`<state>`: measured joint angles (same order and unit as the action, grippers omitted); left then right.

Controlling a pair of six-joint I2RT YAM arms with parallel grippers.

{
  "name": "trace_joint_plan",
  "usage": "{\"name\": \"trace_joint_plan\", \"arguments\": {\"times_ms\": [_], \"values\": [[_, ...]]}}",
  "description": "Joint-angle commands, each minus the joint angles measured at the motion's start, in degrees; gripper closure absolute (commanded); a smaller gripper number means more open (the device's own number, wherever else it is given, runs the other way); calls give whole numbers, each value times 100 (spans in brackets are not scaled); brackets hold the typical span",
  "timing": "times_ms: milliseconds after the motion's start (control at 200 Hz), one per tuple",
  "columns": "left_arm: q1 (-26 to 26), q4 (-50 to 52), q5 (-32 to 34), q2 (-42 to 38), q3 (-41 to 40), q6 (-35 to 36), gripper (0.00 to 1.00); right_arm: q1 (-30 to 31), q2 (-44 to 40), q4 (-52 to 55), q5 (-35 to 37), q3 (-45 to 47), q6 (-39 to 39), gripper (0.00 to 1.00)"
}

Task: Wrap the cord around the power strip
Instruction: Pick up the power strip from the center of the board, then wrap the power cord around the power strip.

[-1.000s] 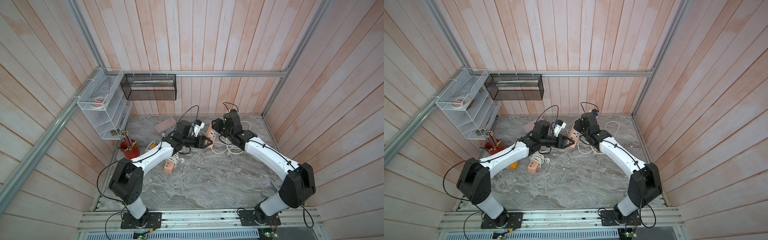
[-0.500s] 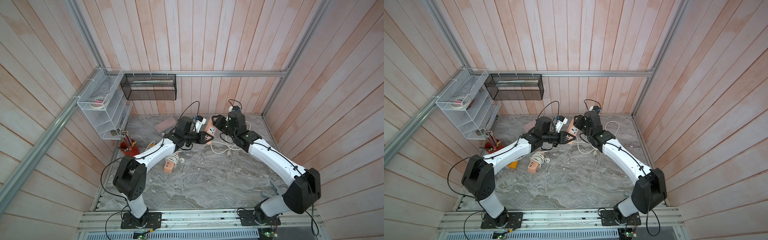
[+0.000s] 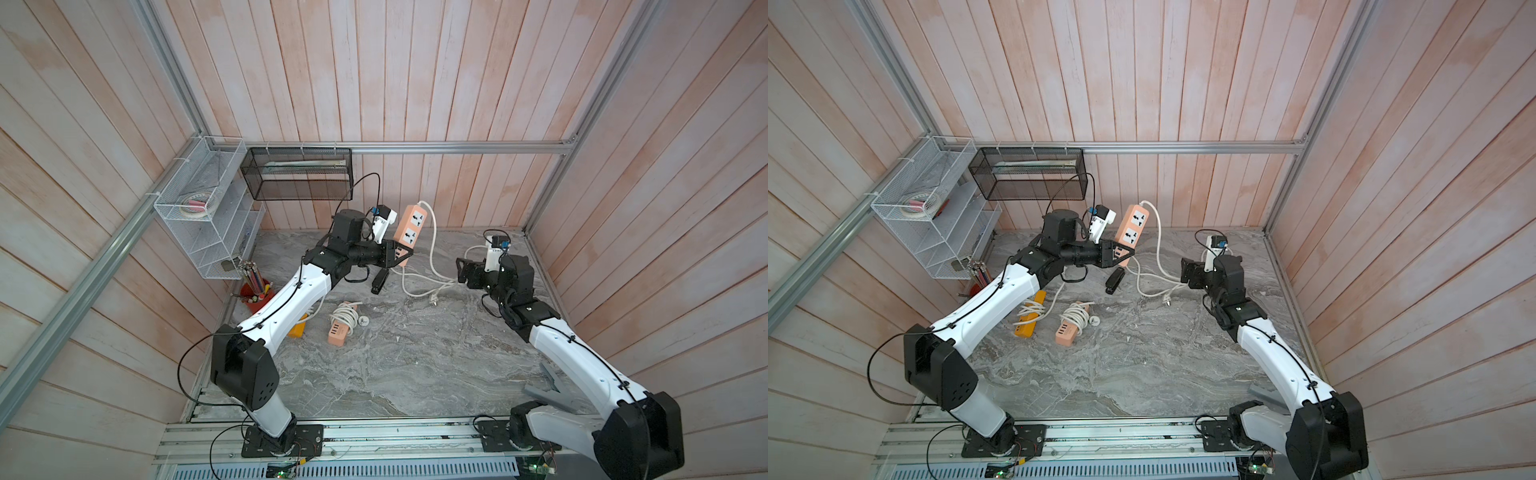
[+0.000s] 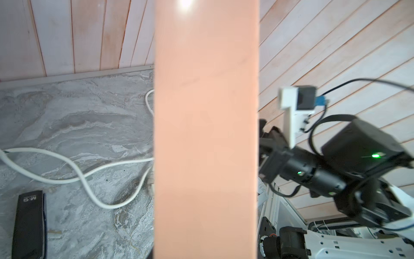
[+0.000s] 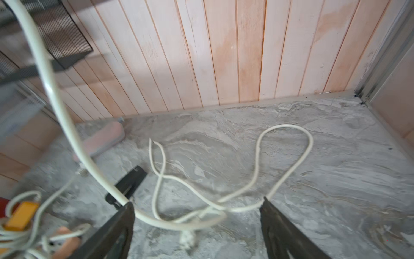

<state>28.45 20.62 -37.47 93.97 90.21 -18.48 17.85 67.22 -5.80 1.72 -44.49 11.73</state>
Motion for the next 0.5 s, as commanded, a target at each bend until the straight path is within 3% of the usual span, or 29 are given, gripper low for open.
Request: {"name": "trace_joint_plan", "arguments": {"times_ms": [0, 205, 495], "values": [[-41, 156, 3, -154, 347, 389, 98, 148, -129, -836, -171, 525, -1082, 16], [-34, 284, -241, -173, 497, 450, 96, 665, 596, -1941, -77, 660, -1881, 18], [-39, 335, -313, -196, 679, 416, 94, 1187, 2121, -3383, -592, 210, -2167, 19]]}}
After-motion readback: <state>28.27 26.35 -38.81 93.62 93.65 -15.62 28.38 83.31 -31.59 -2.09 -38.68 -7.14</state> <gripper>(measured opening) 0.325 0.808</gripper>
